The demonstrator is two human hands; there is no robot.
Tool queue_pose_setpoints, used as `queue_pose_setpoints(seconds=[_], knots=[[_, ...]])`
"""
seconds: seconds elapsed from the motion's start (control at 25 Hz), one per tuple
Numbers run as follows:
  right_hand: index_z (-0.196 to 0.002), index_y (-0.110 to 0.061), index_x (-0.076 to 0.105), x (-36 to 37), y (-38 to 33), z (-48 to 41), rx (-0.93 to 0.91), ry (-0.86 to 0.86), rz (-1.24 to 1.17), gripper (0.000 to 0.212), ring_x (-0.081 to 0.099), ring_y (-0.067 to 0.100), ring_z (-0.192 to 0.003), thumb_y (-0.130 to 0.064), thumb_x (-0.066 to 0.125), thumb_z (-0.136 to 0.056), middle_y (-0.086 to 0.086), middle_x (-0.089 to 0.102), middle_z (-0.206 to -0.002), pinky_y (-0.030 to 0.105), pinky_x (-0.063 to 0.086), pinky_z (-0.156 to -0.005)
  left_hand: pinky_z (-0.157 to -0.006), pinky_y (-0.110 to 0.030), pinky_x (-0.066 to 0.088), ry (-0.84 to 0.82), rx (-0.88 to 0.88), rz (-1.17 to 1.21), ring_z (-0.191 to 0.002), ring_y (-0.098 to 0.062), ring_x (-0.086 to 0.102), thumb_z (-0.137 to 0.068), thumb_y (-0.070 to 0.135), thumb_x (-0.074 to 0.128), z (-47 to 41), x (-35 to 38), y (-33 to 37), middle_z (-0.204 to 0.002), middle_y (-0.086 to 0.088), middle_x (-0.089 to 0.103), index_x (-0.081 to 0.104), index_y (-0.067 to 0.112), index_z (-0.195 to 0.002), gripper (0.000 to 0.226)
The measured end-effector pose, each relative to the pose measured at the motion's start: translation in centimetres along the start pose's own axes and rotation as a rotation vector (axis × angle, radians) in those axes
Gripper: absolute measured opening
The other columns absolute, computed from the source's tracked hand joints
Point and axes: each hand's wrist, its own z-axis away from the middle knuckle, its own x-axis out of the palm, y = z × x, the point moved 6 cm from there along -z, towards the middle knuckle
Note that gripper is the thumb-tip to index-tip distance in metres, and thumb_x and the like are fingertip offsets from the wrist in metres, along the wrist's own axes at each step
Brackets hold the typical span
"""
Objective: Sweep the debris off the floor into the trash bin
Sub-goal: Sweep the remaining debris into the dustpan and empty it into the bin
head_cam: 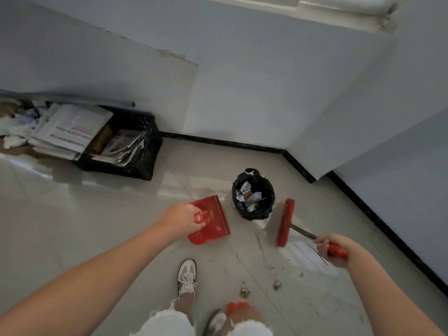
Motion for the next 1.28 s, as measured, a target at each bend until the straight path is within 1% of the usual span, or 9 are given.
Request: queue_pose_setpoints(seconds=[0.16,0.4,0.64,0.8,0.92,1.0,1.08,1.16,1.28], knots=[[-0.079,-0.007,0.042,4.5,-4.4,-2.1,0.054,-0.064,-0.045,0.015,0.042,0.008,-0.024,0.004,0.046,-0.089,0.004,0.042,-0.044,0.014,0.038,-0.026,-0.073,-0.032,0.049,0.032,0.016,-0.055,-0.096,-0.024,0.067,-0.083,0.042,0.055,-2.4,-0.4,-1.7,-0.096,0.003,0.072,0.070,0.031,-0.101,0.027],[-0.079,-0.007,0.044,9.8,-18.7,-3.3,-0.006,-0.048,0.381,0.015,0.041,0.008,-0.023,0.001,0.043,-0.091,0.000,0.039,-0.037,0.012,0.035,-0.026,-0.065,-0.030,0.046,0.103,-0.120,0.004,-0.090,-0.023,0.068,-0.082,0.046,0.062,-4.8,-2.2,-3.3,-0.092,0.002,0.074,0.071,0.036,-0.100,0.023],[-0.070,-0.009,0.042,13.9,-24.6,-4.3,-0.169,0.069,0.797,0.023,0.039,0.009,-0.026,0.005,0.048,-0.086,0.002,0.040,-0.038,0.011,0.032,-0.030,-0.069,-0.028,0.047,0.177,-0.224,0.019,-0.092,-0.017,0.068,-0.080,0.049,0.066,-5.9,-3.9,-4.0,-0.094,0.011,0.075,0.070,0.045,-0.105,0.025],[-0.075,-0.004,0.047,18.7,-25.0,-3.5,-0.255,0.058,1.219,0.016,0.041,0.015,-0.027,0.011,0.047,-0.078,0.004,0.044,-0.037,0.015,0.035,-0.034,-0.065,-0.028,0.046,0.190,-0.316,0.058,-0.087,-0.017,0.068,-0.079,0.050,0.068,-5.3,-4.7,-5.7,-0.080,0.015,0.069,0.071,0.045,-0.102,0.023],[-0.070,0.001,0.049,22.4,-25.3,-2.8,-0.405,0.079,1.487,0.009,0.047,0.017,-0.025,0.009,0.054,-0.073,0.007,0.049,-0.033,0.017,0.038,-0.032,-0.066,-0.030,0.045,0.287,-0.402,0.151,-0.087,-0.022,0.068,-0.078,0.048,0.069,-4.4,-5.5,-7.4,-0.086,0.008,0.074,0.072,0.043,-0.100,0.023],[-0.065,0.003,0.052,24.6,-24.2,-2.1,-0.454,0.085,1.707,0.010,0.054,0.019,-0.035,0.008,0.058,-0.071,0.010,0.059,-0.049,0.022,0.045,-0.039,-0.067,-0.031,0.044,0.330,-0.454,0.181,-0.089,-0.027,0.068,-0.079,0.042,0.072,-3.5,-6.0,-8.7,-0.092,0.002,0.075,0.074,0.039,-0.102,0.024],[-0.080,0.009,0.061,26.1,-22.2,-1.6,-0.443,0.096,1.840,0.007,0.061,0.026,-0.052,0.009,0.058,-0.074,0.017,0.065,-0.071,0.031,0.052,-0.054,-0.069,-0.033,0.045,0.334,-0.476,0.171,-0.090,-0.028,0.068,-0.079,0.040,0.071,-2.3,-6.1,-10.1,-0.093,0.000,0.075,0.074,0.036,-0.104,0.025],[-0.103,0.012,0.065,27.6,-19.7,-1.7,-0.456,0.082,1.936,0.026,0.061,0.029,-0.058,0.008,0.057,-0.079,0.020,0.067,-0.082,0.033,0.052,-0.056,-0.069,-0.034,0.046,0.337,-0.495,0.156,-0.089,-0.029,0.067,-0.080,0.042,0.070,-1.6,-6.5,-11.6,-0.092,-0.001,0.075,0.073,0.036,-0.105,0.025],[-0.109,0.011,0.062,31.1,-14.5,-1.5,-0.503,0.029,1.942,0.028,0.055,0.028,-0.061,0.003,0.055,-0.084,0.022,0.067,-0.098,0.035,0.049,-0.063,-0.073,-0.036,0.048,0.332,-0.531,0.178,-0.091,-0.029,0.066,-0.081,0.044,0.070,-0.7,-7.4,-14.9,-0.095,-0.003,0.074,0.074,0.033,-0.105,0.026]])
